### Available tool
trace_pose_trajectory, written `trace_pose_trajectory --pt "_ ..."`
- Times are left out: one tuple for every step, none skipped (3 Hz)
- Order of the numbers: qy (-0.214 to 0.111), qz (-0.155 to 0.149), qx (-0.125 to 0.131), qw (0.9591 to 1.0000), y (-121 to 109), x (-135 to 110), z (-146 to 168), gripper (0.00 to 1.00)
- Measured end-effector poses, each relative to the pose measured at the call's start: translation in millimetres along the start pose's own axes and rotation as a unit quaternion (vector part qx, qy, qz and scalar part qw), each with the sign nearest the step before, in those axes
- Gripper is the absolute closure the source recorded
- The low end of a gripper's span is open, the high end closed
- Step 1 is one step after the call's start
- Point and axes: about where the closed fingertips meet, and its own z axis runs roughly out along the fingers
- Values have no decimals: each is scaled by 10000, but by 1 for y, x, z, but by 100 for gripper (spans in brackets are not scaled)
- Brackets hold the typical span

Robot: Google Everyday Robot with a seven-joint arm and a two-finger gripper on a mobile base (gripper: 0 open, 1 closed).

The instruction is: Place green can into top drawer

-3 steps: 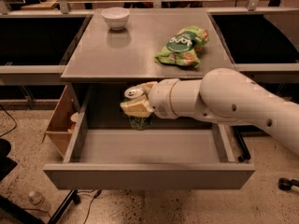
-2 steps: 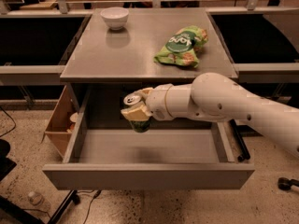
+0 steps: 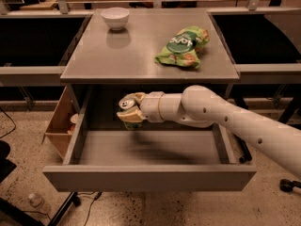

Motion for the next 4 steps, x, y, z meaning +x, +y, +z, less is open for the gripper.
trace_pose_trajectory --pt "-222 123 30 9997 18 16 5 100" --pt "-432 353 78 9984 31 26 11 100" --pt "-447 364 75 9983 32 26 11 81" --pt "-447 364 74 9983 32 26 11 50"
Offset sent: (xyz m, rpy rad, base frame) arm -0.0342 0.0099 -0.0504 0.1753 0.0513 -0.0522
